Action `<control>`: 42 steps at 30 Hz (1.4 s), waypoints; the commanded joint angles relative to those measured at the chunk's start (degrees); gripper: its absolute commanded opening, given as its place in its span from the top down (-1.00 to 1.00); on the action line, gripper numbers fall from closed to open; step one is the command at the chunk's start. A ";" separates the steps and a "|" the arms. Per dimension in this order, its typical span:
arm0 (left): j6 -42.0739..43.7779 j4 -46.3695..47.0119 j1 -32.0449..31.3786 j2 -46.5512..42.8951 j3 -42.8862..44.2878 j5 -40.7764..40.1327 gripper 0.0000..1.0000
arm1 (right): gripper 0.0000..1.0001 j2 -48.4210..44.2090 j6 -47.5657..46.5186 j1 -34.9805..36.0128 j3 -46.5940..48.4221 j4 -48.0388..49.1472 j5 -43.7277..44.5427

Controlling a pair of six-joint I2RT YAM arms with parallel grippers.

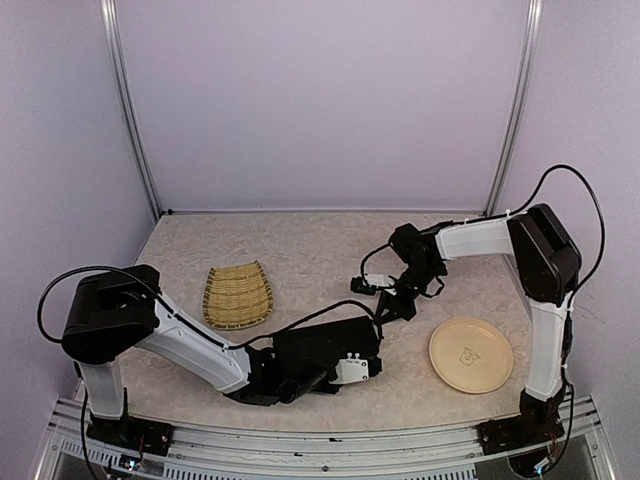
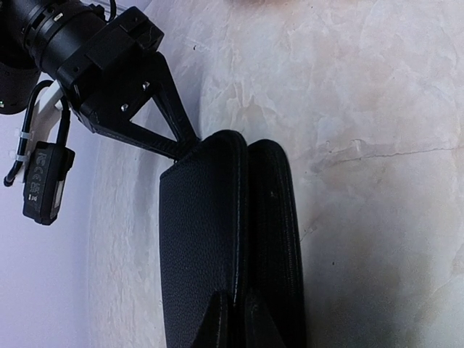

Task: Sort the hair-cutting tools

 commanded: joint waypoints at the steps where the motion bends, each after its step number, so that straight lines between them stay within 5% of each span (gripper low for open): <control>1: 2.30 -0.30 -2.01 -0.03 -1.50 4.60 1.00 | 1.00 2.24 0.89 -1.72 0.65 5.33 6.89; 7: 0.65 -1.54 -1.70 1.05 -0.21 2.72 1.00 | 0.91 1.22 0.48 -1.72 -0.32 4.83 5.61; 14: -2.67 -4.56 -1.56 0.62 0.39 -1.15 0.70 | 0.22 -6.72 0.97 -1.81 -5.85 7.04 4.43; 24: -5.33 -5.33 -2.74 -2.77 -1.36 -3.73 0.24 | 0.14 -12.73 3.04 -2.51 -9.24 7.65 4.72; 27: -9.42 -9.69 -2.83 -5.84 -1.81 -3.38 0.26 | 0.14 -13.13 4.51 -2.66 -7.11 6.06 5.60; 33: -23.55 -17.59 -1.94 -15.26 -6.35 3.64 0.60 | 0.13 -17.45 7.05 -4.09 -5.03 6.06 5.67; 42: -39.52 -24.91 13.14 -26.44 -4.78 4.89 0.67 | 0.12 -24.54 13.20 -13.22 4.52 5.40 3.25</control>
